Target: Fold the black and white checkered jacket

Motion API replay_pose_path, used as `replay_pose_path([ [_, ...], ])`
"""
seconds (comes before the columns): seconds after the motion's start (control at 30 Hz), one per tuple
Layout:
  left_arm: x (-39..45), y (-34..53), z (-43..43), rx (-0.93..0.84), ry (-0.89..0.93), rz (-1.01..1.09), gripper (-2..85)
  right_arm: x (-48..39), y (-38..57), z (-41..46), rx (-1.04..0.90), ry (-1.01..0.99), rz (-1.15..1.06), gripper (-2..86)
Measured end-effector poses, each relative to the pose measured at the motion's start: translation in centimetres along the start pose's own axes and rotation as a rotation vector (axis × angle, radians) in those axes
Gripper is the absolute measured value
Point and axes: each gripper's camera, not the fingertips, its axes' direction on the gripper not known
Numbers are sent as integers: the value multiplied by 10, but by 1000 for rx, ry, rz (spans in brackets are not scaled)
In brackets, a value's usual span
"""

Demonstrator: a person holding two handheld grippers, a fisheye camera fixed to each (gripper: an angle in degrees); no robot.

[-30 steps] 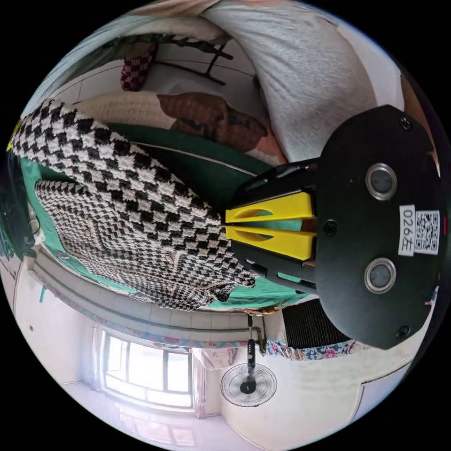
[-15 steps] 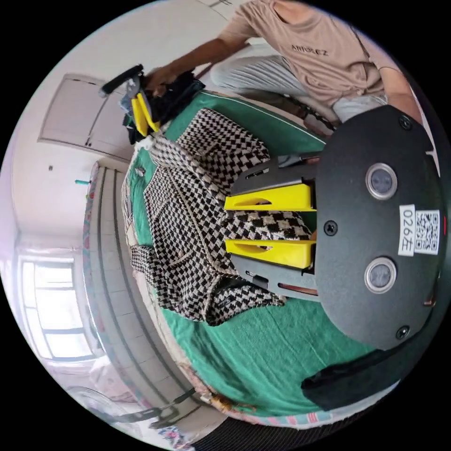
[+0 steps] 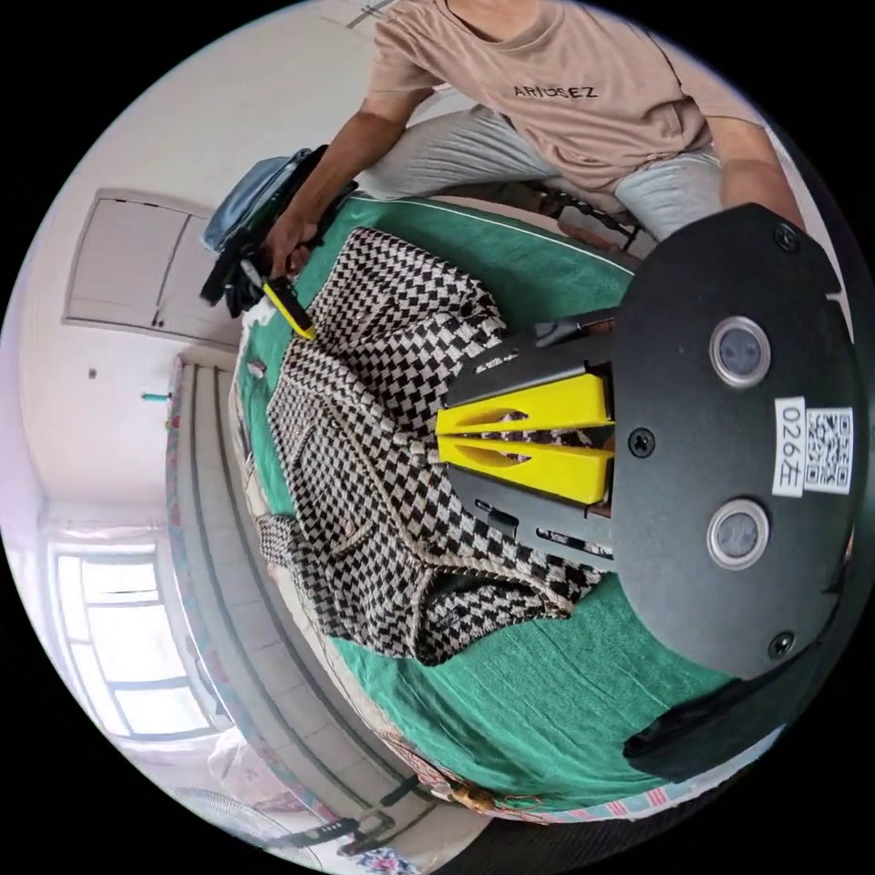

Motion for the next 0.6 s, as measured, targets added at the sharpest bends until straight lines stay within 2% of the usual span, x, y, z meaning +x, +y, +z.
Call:
replay_pose_path([
  [0.17,-4,-33,50,-97,62,76,-8,0,-32,-3,44,6,-29,-5],
  [0.3,-25,-50,82,-144,-16,-28,-9,16,-71,-30,201,-30,14,24],
  [0.4,-43,-53,87,-142,23,-115,-8,22,-99,-36,207,-104,22,46],
  [0.47,-49,-53,79,-112,-16,-146,-5,17,-107,-40,197,-80,-3,61],
  [0.53,-54,-53,62,-40,-173,-183,6,8,-109,-42,177,6,-48,78],
  [0.6,-58,-53,54,-21,-229,-184,67,8,-111,-36,156,109,-42,93],
])
